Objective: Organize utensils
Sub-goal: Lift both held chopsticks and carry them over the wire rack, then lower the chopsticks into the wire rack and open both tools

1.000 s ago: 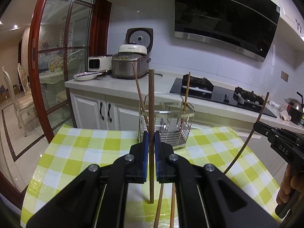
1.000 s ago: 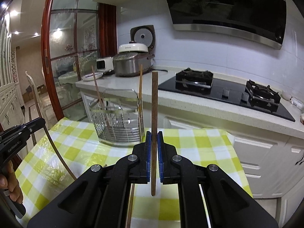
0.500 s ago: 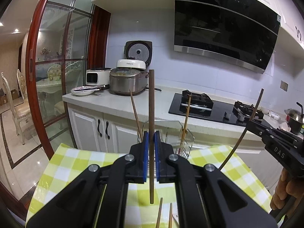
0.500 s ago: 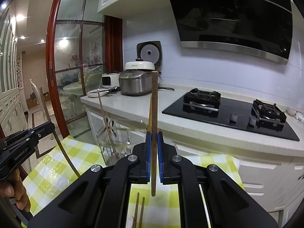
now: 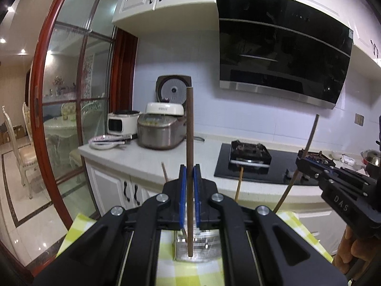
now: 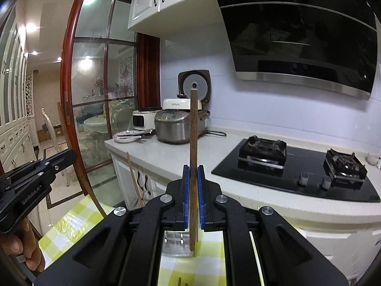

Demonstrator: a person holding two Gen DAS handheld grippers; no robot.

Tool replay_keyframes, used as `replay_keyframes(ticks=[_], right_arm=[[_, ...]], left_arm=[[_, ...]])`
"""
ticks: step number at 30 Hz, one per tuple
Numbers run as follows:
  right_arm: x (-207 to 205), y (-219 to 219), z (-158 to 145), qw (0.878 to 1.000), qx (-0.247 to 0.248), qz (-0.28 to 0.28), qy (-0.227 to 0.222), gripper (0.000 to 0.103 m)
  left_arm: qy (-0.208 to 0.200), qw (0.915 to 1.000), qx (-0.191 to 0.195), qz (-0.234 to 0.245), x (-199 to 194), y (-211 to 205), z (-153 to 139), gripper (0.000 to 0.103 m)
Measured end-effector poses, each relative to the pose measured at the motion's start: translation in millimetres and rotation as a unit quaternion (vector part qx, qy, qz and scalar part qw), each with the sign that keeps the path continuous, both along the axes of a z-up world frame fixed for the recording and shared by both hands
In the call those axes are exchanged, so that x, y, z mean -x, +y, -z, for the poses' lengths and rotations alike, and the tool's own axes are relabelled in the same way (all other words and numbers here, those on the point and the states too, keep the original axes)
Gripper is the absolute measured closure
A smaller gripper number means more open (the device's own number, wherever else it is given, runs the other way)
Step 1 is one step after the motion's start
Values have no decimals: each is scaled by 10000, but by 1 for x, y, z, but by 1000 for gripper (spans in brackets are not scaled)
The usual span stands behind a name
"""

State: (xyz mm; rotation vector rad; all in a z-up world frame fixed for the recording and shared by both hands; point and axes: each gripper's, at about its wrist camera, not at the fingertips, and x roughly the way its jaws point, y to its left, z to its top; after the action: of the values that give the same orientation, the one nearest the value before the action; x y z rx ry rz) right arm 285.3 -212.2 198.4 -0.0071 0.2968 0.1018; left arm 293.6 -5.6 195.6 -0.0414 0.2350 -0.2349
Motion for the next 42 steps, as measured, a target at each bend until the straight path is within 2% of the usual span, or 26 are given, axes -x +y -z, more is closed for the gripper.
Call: replay_keyframes(ticks=[12,23,30,42], right_arm=[[-42,3,-18,9998,-115,-168,-89,94],[-69,12,-10,9995,-187,-263,-16,94],[-85,11,12,9995,-201,-166,153,94],[-105,7,71,9985,-227,30,490,94]], left_arm=[[-204,9998,26,23,-38,-11,-21,97],[-161,9998,145,-8,-63,-9,-13,97],[102,9998,180,-16,-80,-11,17,97],[592,9980,214,-79,-106,-11,70,97]])
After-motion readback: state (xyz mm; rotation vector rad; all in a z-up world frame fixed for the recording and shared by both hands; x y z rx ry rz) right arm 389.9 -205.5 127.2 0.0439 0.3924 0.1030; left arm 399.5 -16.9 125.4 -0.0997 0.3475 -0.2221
